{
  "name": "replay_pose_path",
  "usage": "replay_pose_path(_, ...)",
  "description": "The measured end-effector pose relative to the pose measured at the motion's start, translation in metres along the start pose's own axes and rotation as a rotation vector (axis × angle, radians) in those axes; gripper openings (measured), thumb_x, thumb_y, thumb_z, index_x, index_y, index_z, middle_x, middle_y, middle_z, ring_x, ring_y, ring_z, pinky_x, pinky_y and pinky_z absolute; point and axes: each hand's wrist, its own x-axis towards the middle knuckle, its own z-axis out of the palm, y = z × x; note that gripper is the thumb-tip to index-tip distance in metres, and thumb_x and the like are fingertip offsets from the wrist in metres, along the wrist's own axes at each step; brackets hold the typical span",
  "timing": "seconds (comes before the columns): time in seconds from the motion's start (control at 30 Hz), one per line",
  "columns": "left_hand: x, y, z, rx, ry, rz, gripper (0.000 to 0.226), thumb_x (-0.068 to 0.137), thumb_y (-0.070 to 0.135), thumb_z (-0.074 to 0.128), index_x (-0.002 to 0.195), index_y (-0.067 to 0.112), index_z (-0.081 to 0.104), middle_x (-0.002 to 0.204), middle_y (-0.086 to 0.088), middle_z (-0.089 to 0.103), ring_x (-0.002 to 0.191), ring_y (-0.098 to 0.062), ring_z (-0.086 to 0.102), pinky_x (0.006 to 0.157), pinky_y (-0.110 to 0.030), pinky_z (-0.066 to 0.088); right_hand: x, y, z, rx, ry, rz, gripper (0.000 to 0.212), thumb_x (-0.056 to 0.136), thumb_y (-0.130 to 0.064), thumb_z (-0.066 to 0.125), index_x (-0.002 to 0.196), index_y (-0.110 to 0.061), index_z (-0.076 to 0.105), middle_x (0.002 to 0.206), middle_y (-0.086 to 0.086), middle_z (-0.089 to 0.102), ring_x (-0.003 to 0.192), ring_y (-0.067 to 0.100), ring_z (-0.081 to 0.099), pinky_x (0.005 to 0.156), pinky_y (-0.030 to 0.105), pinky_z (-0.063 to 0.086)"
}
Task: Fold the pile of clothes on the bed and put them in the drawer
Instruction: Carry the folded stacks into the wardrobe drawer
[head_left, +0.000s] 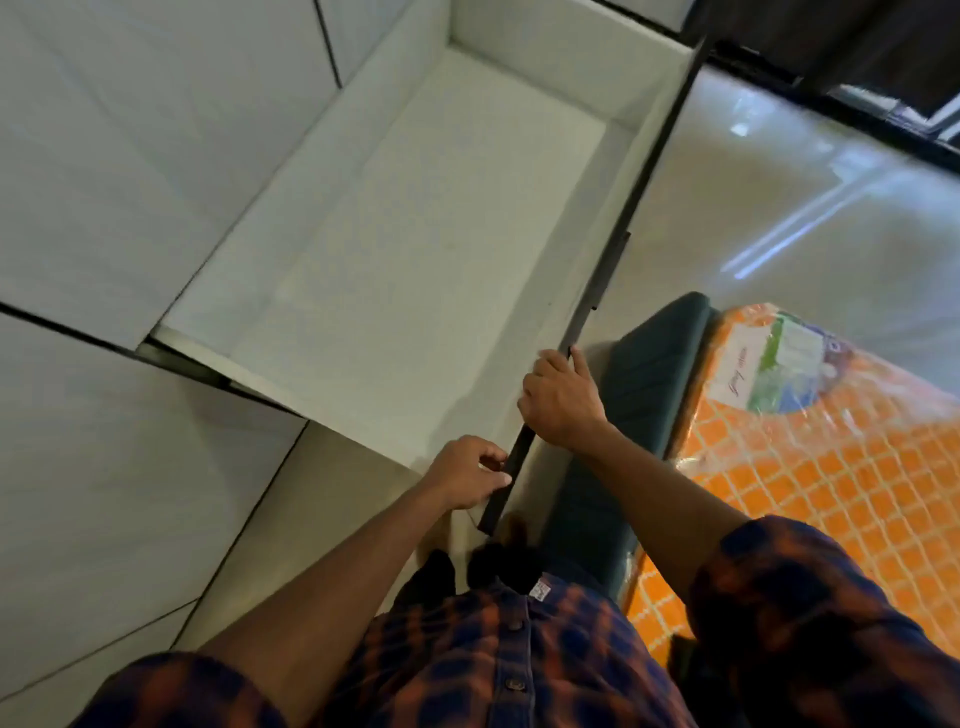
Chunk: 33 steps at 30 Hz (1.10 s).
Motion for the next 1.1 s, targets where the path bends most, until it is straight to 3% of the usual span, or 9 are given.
replay_pose_path(0.13,0.008,0.001,-0.002,0.026,0.011,-0.025,0.035,0.086,0.025,0.079,0.117,0.010,0.072,0.110,-0.002,0.073,0.094,-0.014,0.068,0.086,-0.027,0.054,-0.006,-0.007,0.002,0.085,0.011,0.032,0.043,0.104,-0.043,0.037,0.128,-0.020,0.064,0.156,0.006,0.043,0.156,0.024,0.012,0.124,0.056,0.007)
replay_pose_path(0.23,0.005,0.007,-0.003,-0.047,-0.034,-0.060,0.031,0.087,0.014,0.077,0.116,0.005,0.071,0.105,-0.008,0.073,0.091,-0.021,0.072,0.083,-0.039,0.062,-0.011,-0.011,0.006,0.139,0.029,0.073,0.043,0.104,-0.041,0.039,0.130,-0.018,0.063,0.159,0.006,0.038,0.156,0.024,0.007,0.123,0.056,0.009)
replay_pose_path(0.37,-0.001,0.014,0.001,-0.020,-0.015,-0.063,0.027,0.087,0.011,0.077,0.112,0.004,0.071,0.101,-0.009,0.072,0.087,-0.023,0.072,0.077,-0.038,0.063,-0.031,-0.003,0.011,0.254,0.043,0.000,0.042,0.105,-0.047,0.038,0.127,-0.023,0.065,0.157,0.000,0.040,0.156,0.020,0.009,0.113,0.054,0.037)
replay_pose_path(0.43,-0.004,0.017,0.006,0.053,0.101,-0.017,0.024,0.087,0.013,0.075,0.111,0.009,0.072,0.100,-0.004,0.072,0.086,-0.022,0.071,0.078,-0.037,0.062,-0.047,-0.001,0.018,0.326,0.067,-0.068,0.038,0.104,-0.045,0.043,0.132,-0.028,0.062,0.159,-0.003,0.038,0.155,0.018,0.011,0.109,0.053,0.042)
replay_pose_path(0.5,-0.011,0.023,0.014,0.165,0.301,0.080,0.016,0.090,0.015,0.069,0.106,0.016,0.073,0.095,0.002,0.072,0.085,-0.017,0.069,0.074,-0.025,0.055,-0.065,-0.002,0.027,0.391,0.079,-0.096,0.039,0.101,-0.040,0.052,0.139,-0.031,0.055,0.163,-0.005,0.031,0.155,0.019,0.014,0.110,0.051,0.041)
replay_pose_path(0.57,-0.020,0.034,0.028,0.177,0.399,0.181,0.010,0.091,0.014,0.066,0.097,0.019,0.072,0.087,0.006,0.071,0.079,-0.014,0.067,0.066,-0.019,0.048,-0.090,-0.002,0.035,0.548,0.085,-0.046,0.043,0.099,-0.033,0.058,0.141,-0.031,0.053,0.163,-0.002,0.032,0.149,0.023,0.028,0.111,0.048,0.040)
replay_pose_path(0.67,-0.027,0.050,0.059,0.192,0.319,0.257,0.012,0.090,0.012,0.063,0.092,0.021,0.072,0.079,0.010,0.069,0.073,-0.013,0.066,0.068,-0.028,0.052,-0.143,0.008,0.064,0.769,0.075,0.169,0.036,0.096,-0.030,0.059,0.131,-0.022,0.063,0.139,0.006,0.056,0.128,0.027,0.051,0.107,0.045,0.044)
replay_pose_path(0.9,-0.030,0.066,0.175,0.442,-0.190,0.228,0.020,0.094,0.015,0.062,0.086,0.033,0.067,0.076,0.004,0.068,0.075,-0.019,0.068,0.077,-0.045,0.059,-0.318,0.036,0.200,1.225,-0.120,0.843,0.026,0.094,-0.026,0.059,0.111,-0.014,0.075,0.119,0.012,0.071,0.112,0.030,0.064,0.088,0.033,0.049)
replay_pose_path(1.1,-0.043,0.078,0.290,0.784,-0.562,0.310,0.017,0.092,0.015,0.064,0.093,0.032,0.063,0.089,0.006,0.069,0.086,-0.015,0.066,0.080,-0.034,0.053,-0.458,0.018,0.283,1.441,0.164,1.600,0.034,0.089,-0.028,0.067,0.122,-0.022,0.070,0.126,0.010,0.065,0.115,0.031,0.062,0.096,0.036,0.048)
